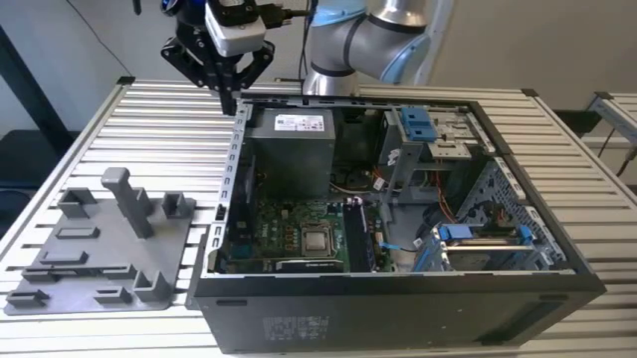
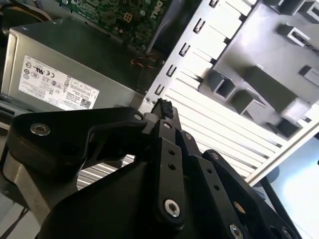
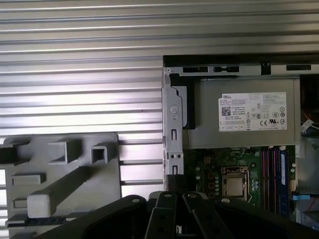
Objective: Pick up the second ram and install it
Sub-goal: 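Reach for the second ram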
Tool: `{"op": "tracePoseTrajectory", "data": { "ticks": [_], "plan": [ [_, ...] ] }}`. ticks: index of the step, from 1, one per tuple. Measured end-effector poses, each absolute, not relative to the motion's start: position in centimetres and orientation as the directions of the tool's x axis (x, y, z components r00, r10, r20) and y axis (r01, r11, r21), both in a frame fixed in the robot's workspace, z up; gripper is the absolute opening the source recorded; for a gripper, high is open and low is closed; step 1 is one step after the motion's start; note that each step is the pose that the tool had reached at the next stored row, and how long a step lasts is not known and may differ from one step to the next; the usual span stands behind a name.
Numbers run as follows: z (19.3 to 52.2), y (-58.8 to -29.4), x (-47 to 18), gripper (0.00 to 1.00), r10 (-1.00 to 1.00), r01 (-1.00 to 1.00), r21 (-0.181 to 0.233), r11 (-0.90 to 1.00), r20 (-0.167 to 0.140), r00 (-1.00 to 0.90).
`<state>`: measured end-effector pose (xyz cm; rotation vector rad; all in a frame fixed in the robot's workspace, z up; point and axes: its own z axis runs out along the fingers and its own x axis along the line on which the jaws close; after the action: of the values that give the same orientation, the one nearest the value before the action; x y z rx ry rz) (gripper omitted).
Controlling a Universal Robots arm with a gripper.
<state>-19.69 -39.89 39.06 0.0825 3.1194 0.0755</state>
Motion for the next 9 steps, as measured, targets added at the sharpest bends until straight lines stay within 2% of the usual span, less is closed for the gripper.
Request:
{"op": "tracePoseTrajectory", "data": {
  "ticks": [9],
  "plan": [
    [38.9,-39.9,-21.3,0.11,0.05,0.049,0.049,0.998,-0.019,-0.999]
  ]
}}
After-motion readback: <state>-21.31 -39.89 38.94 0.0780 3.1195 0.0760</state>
